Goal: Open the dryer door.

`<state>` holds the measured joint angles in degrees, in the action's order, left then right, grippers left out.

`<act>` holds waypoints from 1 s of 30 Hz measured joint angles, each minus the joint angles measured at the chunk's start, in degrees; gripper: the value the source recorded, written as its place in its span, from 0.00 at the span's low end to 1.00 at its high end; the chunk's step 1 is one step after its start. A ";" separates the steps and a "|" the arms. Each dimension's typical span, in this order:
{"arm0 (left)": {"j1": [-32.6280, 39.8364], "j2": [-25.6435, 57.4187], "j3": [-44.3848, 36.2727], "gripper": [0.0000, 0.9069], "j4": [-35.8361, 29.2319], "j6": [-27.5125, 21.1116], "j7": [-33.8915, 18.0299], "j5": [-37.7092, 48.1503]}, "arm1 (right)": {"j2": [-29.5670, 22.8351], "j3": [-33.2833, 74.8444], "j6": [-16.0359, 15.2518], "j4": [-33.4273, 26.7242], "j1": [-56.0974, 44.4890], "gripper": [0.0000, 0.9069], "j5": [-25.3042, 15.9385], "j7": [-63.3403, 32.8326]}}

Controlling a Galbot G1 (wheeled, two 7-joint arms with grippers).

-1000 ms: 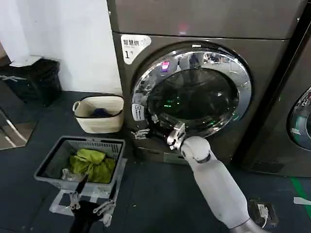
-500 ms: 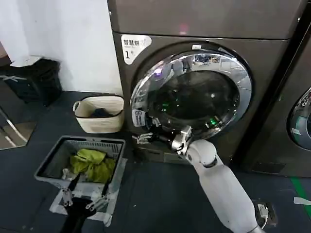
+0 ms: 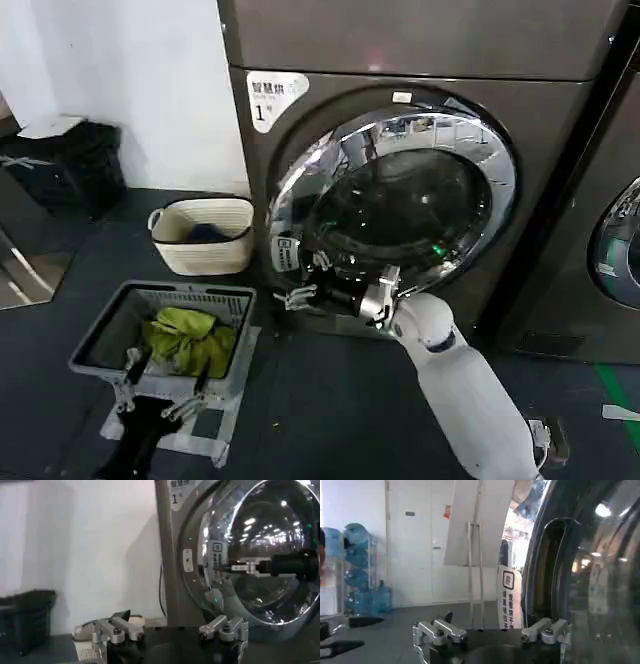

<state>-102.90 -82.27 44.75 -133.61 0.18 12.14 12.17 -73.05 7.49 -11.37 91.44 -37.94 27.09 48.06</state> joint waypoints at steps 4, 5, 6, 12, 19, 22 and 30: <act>1.81 1.18 0.88 1.00 0.92 -0.48 1.32 2.27 | 0.88 0.06 0.01 0.07 -0.09 1.00 0.02 3.49; 2.30 1.51 1.10 1.00 1.08 -0.85 1.74 3.34 | 1.06 0.06 0.03 0.08 -0.09 1.00 0.09 4.30; 2.94 1.87 1.38 1.00 1.26 -1.25 1.92 4.43 | 1.24 0.06 0.05 0.06 -0.04 1.00 0.39 5.19; 6.55 3.71 2.21 1.00 2.38 -2.98 2.43 7.89 | 2.56 0.19 0.06 -0.46 0.53 1.00 1.97 10.07; 9.82 6.07 1.85 1.00 3.43 -4.33 2.73 10.49 | 3.93 1.38 0.16 -1.63 0.68 1.00 2.85 15.62; 10.98 6.98 1.36 1.00 3.95 -4.52 2.84 10.90 | 4.54 2.01 0.16 -1.70 0.30 1.00 3.11 18.22; 14.05 10.47 1.61 1.00 5.67 -5.46 3.49 14.38 | 5.89 2.67 -0.06 -1.53 -0.06 1.00 4.47 21.15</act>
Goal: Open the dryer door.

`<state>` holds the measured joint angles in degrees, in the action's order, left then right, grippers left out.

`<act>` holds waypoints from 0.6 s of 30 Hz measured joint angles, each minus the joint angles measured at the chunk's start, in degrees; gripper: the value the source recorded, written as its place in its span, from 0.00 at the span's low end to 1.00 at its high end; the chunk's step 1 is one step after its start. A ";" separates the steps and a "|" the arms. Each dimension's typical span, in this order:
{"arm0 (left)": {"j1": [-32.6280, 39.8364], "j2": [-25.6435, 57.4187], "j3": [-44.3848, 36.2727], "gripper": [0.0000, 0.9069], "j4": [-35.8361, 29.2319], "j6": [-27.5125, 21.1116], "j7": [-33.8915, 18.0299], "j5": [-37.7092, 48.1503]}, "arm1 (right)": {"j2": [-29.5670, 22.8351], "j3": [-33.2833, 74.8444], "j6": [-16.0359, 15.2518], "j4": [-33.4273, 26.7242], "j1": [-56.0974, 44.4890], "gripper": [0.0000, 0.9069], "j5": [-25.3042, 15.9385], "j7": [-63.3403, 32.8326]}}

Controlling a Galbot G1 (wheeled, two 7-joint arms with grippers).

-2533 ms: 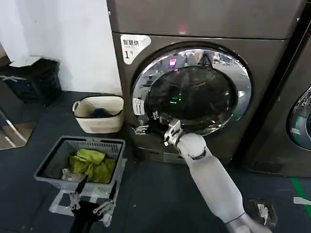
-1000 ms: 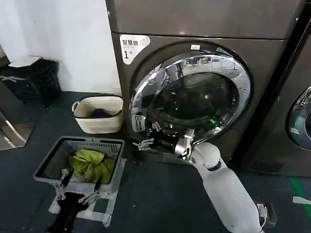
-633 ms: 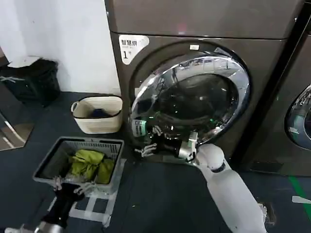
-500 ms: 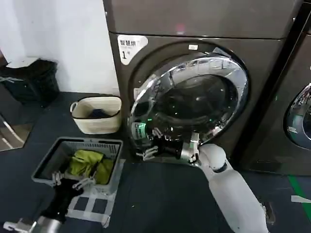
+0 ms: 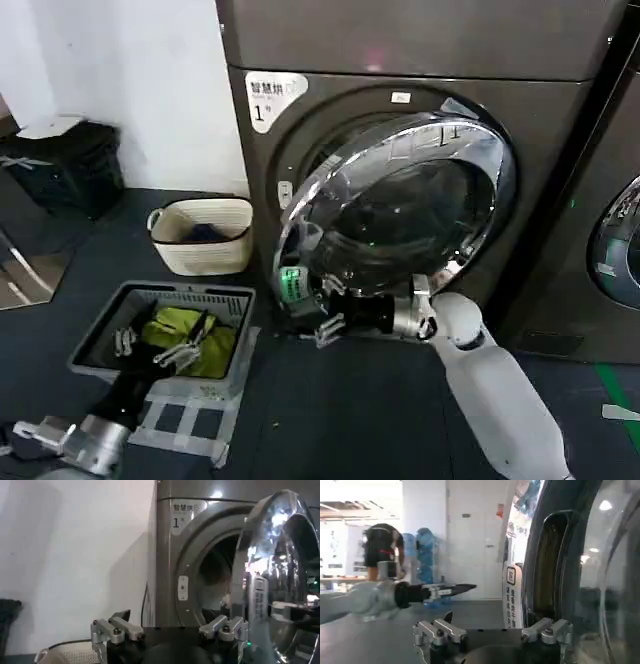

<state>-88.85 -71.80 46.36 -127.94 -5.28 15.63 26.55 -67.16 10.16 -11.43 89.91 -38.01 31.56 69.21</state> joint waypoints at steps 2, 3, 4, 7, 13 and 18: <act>0.72 0.91 0.00 1.00 0.54 -0.11 -0.04 0.89 | 0.41 0.19 -0.03 -0.08 0.00 1.00 0.35 0.82; 1.19 1.53 0.00 1.00 0.89 -0.39 -0.07 1.58 | 0.62 0.30 -0.03 -0.14 -0.01 1.00 0.41 1.40; 1.59 2.11 -0.02 1.00 1.14 -0.56 -0.08 2.07 | 0.82 0.45 -0.04 -0.18 -0.04 1.00 0.49 2.07; 2.82 3.94 -0.36 1.00 1.79 -0.84 -0.06 3.54 | 1.43 0.94 -0.02 -0.19 -0.35 1.00 0.70 3.86; 5.57 7.26 -1.56 1.00 3.31 -1.14 -0.16 5.97 | 2.36 1.70 0.10 -0.72 -0.61 1.00 0.70 5.60; 7.97 9.58 -2.81 1.00 4.83 -1.24 0.00 9.04 | 2.94 2.43 0.17 -0.79 -1.10 1.00 0.65 7.21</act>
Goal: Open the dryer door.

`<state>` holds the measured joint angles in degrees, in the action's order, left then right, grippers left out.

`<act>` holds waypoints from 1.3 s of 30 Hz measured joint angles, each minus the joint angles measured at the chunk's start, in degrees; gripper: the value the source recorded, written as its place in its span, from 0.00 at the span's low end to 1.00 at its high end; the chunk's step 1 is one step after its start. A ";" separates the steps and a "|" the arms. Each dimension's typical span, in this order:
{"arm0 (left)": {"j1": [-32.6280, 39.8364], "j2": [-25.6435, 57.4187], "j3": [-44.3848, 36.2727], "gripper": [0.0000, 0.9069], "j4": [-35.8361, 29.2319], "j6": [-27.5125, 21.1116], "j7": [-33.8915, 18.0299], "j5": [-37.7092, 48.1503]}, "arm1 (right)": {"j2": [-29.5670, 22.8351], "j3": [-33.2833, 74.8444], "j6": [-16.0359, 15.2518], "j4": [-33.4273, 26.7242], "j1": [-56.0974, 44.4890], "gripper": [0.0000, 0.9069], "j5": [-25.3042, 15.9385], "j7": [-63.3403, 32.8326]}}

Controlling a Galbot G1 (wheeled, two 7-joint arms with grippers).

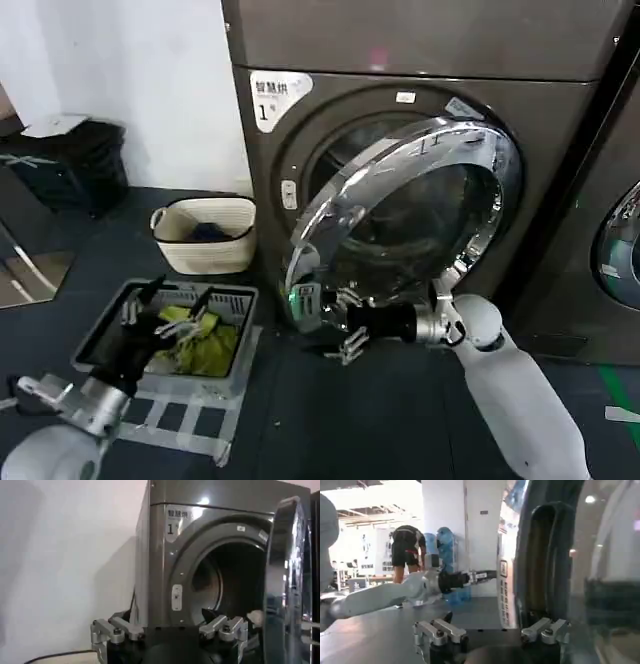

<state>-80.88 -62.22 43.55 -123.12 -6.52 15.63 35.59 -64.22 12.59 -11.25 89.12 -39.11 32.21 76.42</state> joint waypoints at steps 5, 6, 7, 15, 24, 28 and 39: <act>2.87 2.68 -1.66 1.00 1.68 -0.23 0.17 2.21 | 0.67 0.76 0.00 0.60 -0.95 1.00 -0.22 2.34; 3.51 3.19 -2.00 1.00 2.17 -0.31 0.17 2.72 | 0.79 0.90 0.00 0.74 -1.16 1.00 -0.23 2.63; 4.14 3.70 -2.27 1.00 2.57 -0.47 0.16 3.13 | 0.92 1.00 0.00 0.83 -1.37 1.00 -0.25 2.91; 10.68 8.18 -6.13 1.00 6.63 -0.77 0.23 5.49 | 1.56 1.65 0.41 1.07 -2.15 1.00 -0.65 4.92; 16.31 11.40 -11.90 1.00 10.96 -0.26 3.37 7.84 | 3.51 3.88 1.55 0.46 -3.73 1.00 -1.57 7.38; 18.66 13.10 -15.42 1.00 12.63 -0.07 5.41 9.80 | 3.93 4.90 1.72 0.49 -4.38 1.00 -1.39 7.30; 26.89 16.52 -26.19 1.00 15.50 0.43 7.21 13.53 | 4.02 9.84 2.40 0.76 -7.79 1.00 -0.95 7.09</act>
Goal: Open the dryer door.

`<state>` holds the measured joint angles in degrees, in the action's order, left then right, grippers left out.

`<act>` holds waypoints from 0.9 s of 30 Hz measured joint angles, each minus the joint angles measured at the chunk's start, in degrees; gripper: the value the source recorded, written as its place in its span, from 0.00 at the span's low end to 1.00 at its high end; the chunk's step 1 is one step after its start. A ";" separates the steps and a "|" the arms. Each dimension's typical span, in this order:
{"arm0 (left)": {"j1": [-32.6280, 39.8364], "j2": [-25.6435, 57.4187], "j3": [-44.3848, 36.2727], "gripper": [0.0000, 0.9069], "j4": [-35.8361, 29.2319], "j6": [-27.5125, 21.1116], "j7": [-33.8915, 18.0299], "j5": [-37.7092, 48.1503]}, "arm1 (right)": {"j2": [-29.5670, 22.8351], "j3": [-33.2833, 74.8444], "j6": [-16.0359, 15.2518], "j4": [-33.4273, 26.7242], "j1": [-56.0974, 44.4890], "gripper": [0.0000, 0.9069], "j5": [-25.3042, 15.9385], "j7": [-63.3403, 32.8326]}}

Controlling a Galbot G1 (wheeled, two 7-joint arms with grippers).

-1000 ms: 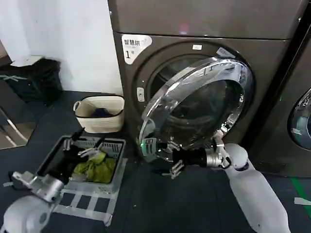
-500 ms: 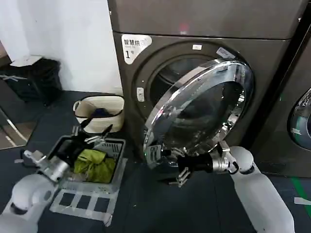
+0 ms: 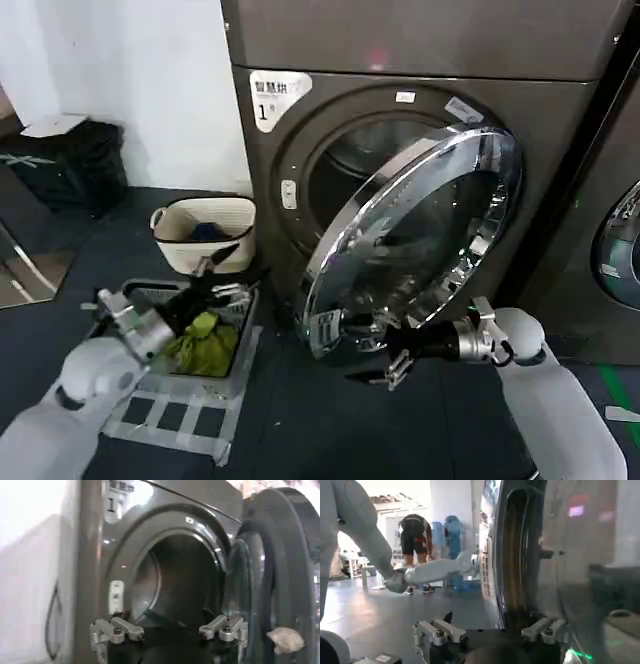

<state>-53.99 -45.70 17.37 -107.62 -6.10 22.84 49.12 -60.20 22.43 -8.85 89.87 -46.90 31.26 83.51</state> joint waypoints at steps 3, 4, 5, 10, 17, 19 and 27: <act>1.75 0.37 -1.96 1.00 0.43 -0.41 0.52 0.32 | 0.00 1.92 0.46 0.00 -1.25 1.00 0.05 0.08; 2.32 0.51 -2.54 1.00 0.57 -0.50 0.76 0.36 | 0.00 2.71 0.62 0.01 -1.80 1.00 0.11 0.08; 2.96 0.61 -3.16 1.00 0.69 -0.60 0.90 0.54 | 0.00 3.36 0.66 0.01 -2.21 1.00 0.19 0.08; 5.49 0.63 -6.07 1.00 1.06 -0.94 1.18 1.01 | 0.31 7.15 1.14 0.58 -4.53 1.00 0.98 0.09; 8.85 0.64 -9.74 1.00 1.88 -1.02 2.47 1.90 | -0.75 14.16 1.37 1.78 -8.87 1.00 2.55 -0.83; 9.84 0.47 -10.66 1.00 2.17 -1.01 2.53 2.01 | -1.72 16.75 1.36 2.39 -10.39 1.00 2.91 -0.96; 12.45 0.06 -14.44 1.00 1.93 -0.97 3.64 2.85 | -4.16 27.13 1.67 3.87 -15.47 1.00 4.12 -1.76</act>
<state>-41.54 -45.64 2.93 -105.69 -7.07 26.48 51.97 -64.36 49.56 -7.18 93.75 -62.37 35.37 81.75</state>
